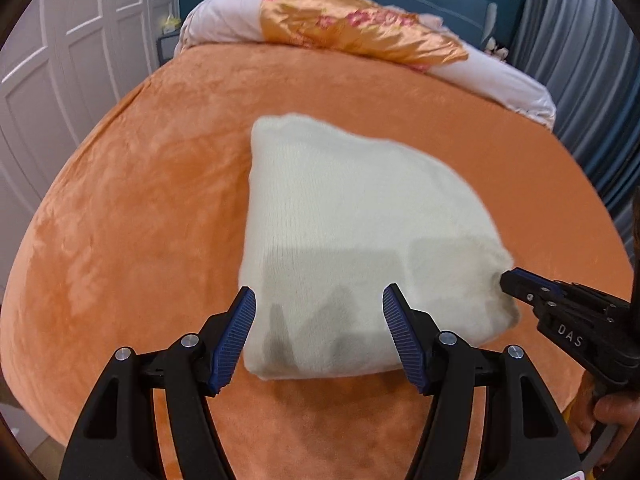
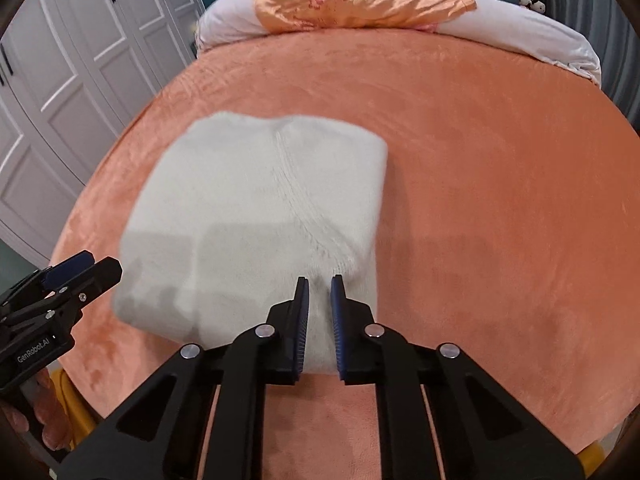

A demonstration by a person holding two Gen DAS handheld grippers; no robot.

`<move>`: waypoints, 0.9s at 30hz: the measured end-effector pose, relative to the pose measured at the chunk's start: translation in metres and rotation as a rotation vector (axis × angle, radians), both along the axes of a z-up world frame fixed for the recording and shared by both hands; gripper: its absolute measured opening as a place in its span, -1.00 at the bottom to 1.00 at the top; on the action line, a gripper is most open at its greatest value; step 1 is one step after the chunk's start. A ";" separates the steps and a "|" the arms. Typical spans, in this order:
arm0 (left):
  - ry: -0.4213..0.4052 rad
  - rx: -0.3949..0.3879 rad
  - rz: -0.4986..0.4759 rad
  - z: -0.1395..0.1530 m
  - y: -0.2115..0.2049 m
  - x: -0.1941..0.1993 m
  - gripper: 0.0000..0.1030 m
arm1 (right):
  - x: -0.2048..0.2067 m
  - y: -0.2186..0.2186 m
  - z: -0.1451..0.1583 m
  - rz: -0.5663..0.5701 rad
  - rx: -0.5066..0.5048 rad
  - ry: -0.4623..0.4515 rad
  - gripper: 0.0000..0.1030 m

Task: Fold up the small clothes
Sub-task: 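Press and square the folded sweater bundle with both open grippers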

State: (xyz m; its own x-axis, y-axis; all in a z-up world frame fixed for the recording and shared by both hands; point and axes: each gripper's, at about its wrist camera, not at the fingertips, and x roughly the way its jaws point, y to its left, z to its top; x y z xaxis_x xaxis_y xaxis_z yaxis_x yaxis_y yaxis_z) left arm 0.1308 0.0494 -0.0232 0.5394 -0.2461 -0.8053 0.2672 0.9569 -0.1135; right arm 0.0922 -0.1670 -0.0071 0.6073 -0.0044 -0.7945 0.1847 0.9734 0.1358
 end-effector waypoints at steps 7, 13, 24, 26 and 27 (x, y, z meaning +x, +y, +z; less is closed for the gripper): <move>0.067 0.035 0.032 -0.029 0.004 0.003 0.25 | 0.003 -0.003 -0.025 -0.012 -0.007 0.072 -0.80; 0.067 0.053 0.033 -0.031 0.005 0.002 0.26 | -0.006 0.000 -0.006 -0.015 -0.013 0.025 -0.80; 0.058 0.085 0.057 -0.028 0.003 -0.008 0.26 | -0.013 0.003 -0.003 -0.035 -0.017 0.010 -0.80; 0.050 0.096 0.069 -0.027 0.002 -0.010 0.26 | -0.013 0.002 -0.012 -0.032 -0.021 0.037 -0.80; 0.047 0.105 0.076 -0.028 0.001 -0.012 0.26 | -0.010 0.001 -0.018 -0.031 -0.024 0.053 -0.80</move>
